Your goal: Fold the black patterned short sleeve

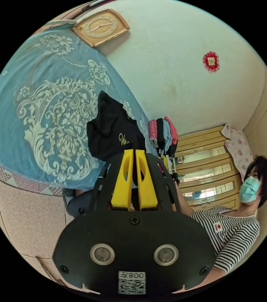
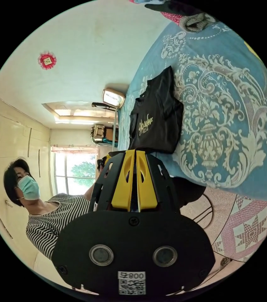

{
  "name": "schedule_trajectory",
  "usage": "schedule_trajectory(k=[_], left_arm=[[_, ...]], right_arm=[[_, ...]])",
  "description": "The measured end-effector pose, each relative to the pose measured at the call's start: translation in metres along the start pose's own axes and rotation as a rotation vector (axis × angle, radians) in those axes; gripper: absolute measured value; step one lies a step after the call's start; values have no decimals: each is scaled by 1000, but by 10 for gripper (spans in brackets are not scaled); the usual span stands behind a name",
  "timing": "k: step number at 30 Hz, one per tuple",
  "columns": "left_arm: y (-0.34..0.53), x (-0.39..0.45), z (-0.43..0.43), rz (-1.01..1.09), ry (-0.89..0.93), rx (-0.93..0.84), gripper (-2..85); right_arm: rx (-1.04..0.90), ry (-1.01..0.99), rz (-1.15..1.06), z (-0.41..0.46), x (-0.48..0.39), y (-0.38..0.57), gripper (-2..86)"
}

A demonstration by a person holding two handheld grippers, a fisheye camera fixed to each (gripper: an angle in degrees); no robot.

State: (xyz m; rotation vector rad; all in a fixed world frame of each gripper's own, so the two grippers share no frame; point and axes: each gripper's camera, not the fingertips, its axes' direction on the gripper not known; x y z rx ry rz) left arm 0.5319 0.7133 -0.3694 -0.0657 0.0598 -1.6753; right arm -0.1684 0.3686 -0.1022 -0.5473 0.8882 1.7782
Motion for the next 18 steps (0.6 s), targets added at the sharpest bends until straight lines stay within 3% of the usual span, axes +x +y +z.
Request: schedule_trajectory(k=[11,18], left_arm=[[-204,-56,151,-8,-151,11,16],[-213,-115,219,-44,-233,22,23]], right_arm=[[-5,104,27,43,-1,-216,7],[26,177,119,88,34,-256,24]])
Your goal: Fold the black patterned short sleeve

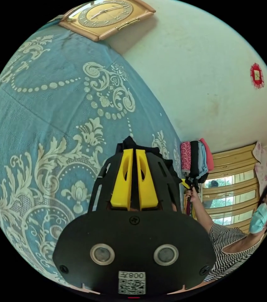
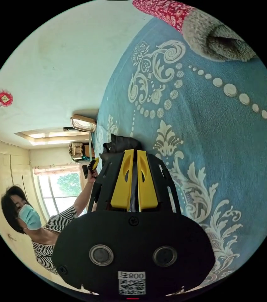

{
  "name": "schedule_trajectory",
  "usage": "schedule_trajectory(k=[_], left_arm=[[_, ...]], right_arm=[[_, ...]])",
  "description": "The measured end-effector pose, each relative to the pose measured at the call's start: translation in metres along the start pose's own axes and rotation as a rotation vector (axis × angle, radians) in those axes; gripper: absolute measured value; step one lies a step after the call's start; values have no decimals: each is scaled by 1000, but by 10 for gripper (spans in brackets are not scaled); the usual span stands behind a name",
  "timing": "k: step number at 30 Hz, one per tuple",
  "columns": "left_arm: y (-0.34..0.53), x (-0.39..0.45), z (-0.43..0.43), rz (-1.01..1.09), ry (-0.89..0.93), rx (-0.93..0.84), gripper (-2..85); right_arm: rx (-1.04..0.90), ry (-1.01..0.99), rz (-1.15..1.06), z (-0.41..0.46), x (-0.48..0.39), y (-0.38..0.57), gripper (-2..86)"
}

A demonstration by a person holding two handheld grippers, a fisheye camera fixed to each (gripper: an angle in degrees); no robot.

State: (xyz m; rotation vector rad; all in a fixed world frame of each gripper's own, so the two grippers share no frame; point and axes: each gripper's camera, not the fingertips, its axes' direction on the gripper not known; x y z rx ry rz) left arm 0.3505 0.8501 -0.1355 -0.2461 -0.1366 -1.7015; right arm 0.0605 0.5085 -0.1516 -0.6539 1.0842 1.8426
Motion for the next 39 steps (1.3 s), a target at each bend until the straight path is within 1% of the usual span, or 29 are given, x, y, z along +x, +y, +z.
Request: schedule_trajectory(k=[3,4,6,8,9,11,12,14,15,17,19,22,27,29,32,36,39], left_arm=[[23,-5,2,39,51,45,27],[34,4,7,88,82,33,29],[52,28,25,184,83,-38,33],[77,74,61,361,0,-142,42],[82,86,70,412,-27,-160,44],[106,132,115,620,-163,-239,58],[111,142,126,665,-195,-254,61],[134,177,171,860,-303,-308,73],[139,183,182,902,-339,-320,76],[159,200,221,1046,-476,-341,81],[170,205,246,1115,-540,-358,81],[181,203,274,1146,-587,-375,75],[190,197,292,1135,-542,-380,53],[193,195,298,1119,-560,-358,24],[195,193,304,1109,-566,-338,12],[194,193,306,1111,-562,-299,12],[195,191,310,1130,-501,-331,31]], right_arm=[[61,62,-55,4,-14,21,36],[87,101,-101,8,-27,34,41],[96,216,-217,25,-60,56,48],[31,392,-399,72,-115,83,57],[9,435,-451,86,-129,89,59],[-67,594,-633,146,-177,113,60],[-84,626,-677,159,-187,118,60],[-116,803,-852,213,-221,143,62],[-118,848,-896,226,-228,149,62],[-133,1017,-1049,271,-245,170,62],[-136,1090,-1122,296,-250,181,61],[-164,1108,-1179,323,-253,193,56],[-147,1123,-1217,344,-260,207,23],[-149,1133,-1224,353,-264,212,10],[-153,1145,-1225,363,-270,216,1],[-129,1151,-1203,364,-278,217,-2],[-120,1143,-1205,364,-287,215,0]])
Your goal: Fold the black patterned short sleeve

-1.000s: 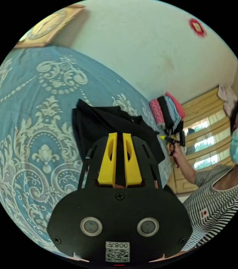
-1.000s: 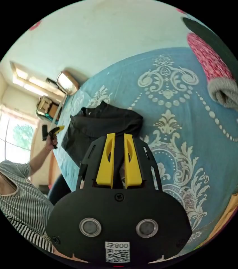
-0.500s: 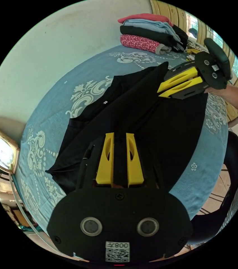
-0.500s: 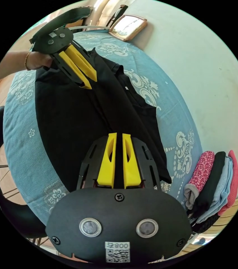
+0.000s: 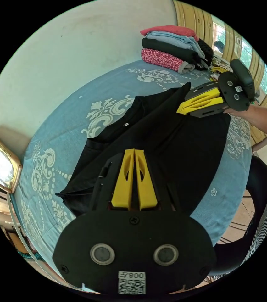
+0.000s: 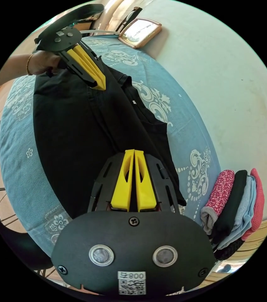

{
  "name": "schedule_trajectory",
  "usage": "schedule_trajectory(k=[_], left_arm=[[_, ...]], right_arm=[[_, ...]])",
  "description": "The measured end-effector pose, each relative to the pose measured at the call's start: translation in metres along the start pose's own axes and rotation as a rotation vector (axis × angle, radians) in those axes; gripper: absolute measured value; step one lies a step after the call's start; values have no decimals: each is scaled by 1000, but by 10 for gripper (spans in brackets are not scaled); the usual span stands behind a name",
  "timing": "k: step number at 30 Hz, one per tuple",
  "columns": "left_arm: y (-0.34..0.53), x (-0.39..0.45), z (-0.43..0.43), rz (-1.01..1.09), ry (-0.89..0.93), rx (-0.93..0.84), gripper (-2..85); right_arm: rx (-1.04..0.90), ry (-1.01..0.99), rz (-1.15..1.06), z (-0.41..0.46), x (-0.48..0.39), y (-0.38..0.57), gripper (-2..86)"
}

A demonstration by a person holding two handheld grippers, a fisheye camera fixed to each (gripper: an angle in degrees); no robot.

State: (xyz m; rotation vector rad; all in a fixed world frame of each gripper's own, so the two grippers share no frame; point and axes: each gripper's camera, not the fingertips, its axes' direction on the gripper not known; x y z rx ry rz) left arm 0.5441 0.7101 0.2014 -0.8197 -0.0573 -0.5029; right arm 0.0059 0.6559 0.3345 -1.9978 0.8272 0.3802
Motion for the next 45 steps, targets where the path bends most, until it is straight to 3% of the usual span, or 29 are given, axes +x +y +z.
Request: schedule_trajectory(k=[6,9,20,40,45], left_arm=[[5,17,28,87,6,-62,85],[6,16,33,91,21,-57,80],[13,-1,39,55,123,9,70],[29,-30,52,44,99,-28,16],[31,-41,31,24,82,42,10]], right_arm=[[34,-59,-74,-8,-22,3,26],[46,19,-82,-7,-30,3,41],[32,-50,-72,-2,-27,-7,39],[33,-82,-4,-15,-13,5,10],[83,-73,27,-35,0,10,5]])
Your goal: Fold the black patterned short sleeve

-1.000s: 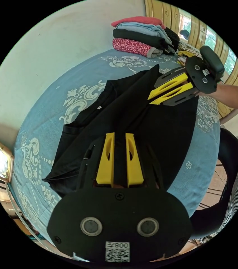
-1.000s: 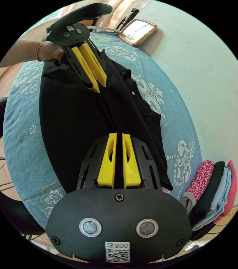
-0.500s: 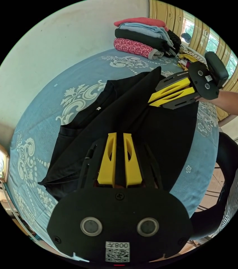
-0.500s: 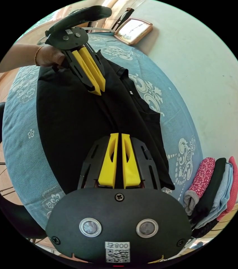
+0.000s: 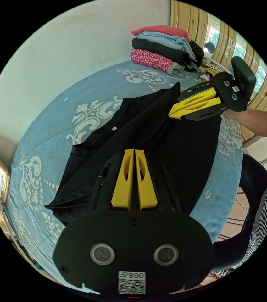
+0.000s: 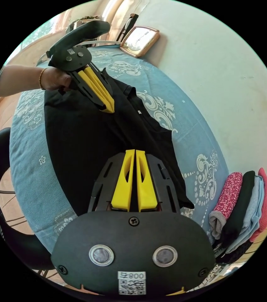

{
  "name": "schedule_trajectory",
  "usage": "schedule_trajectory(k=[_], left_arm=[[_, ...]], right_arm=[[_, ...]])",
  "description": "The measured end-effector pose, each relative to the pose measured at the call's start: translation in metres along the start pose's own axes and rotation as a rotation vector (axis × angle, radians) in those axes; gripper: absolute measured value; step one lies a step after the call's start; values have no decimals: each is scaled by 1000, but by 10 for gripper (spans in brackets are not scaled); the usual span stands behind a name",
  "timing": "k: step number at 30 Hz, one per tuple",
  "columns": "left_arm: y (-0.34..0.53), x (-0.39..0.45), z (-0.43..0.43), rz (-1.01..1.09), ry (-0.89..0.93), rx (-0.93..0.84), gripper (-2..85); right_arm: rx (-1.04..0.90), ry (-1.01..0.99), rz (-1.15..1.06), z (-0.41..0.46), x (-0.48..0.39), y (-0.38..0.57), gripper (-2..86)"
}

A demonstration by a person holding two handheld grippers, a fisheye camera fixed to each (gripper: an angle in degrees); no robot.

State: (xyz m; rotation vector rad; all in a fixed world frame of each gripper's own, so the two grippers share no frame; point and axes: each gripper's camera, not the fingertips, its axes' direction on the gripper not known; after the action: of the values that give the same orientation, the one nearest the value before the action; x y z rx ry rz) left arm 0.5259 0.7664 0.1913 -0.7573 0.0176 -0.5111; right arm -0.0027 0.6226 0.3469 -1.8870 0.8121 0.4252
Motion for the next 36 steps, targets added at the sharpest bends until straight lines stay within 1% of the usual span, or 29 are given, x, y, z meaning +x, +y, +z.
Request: schedule_trajectory(k=[5,8,10,12,14,15,19,24,27,30,31,32,33,34,36], left_arm=[[-2,-8,-26,-8,-11,89,13],[-2,-13,-40,-1,65,167,8],[-2,-14,-35,16,105,141,5],[-2,-16,-20,20,77,61,4],[-2,-30,0,-32,13,-39,3],[-2,-35,3,-52,-4,-48,3],[-1,-77,-6,-208,-24,30,3],[3,-117,-17,-328,-37,63,2],[15,-133,-29,-391,-44,82,2],[34,-142,-42,-452,-110,86,2],[42,-147,-41,-486,-158,53,2],[49,-156,-35,-519,-162,-4,2],[52,-160,-32,-521,-142,-24,2],[60,-166,-38,-552,-111,27,2],[67,-170,-52,-591,-126,37,2]], right_arm=[[36,44,8,-17,21,-4,3],[43,69,3,-19,35,-12,2],[45,101,-6,-19,45,-19,2],[41,112,-4,-16,60,-27,2],[26,80,29,-8,87,-37,1],[10,65,43,-5,94,-40,1],[-10,-47,160,2,138,-39,-1],[75,13,286,-18,155,-8,-3],[102,-69,292,-21,149,10,-4],[15,-75,295,0,142,24,-4],[-24,-72,326,13,146,31,-4],[-68,-100,357,28,154,38,-3],[-95,-124,377,36,159,41,-3],[-122,-195,411,48,169,47,-3],[-79,-239,465,42,185,54,-2]])
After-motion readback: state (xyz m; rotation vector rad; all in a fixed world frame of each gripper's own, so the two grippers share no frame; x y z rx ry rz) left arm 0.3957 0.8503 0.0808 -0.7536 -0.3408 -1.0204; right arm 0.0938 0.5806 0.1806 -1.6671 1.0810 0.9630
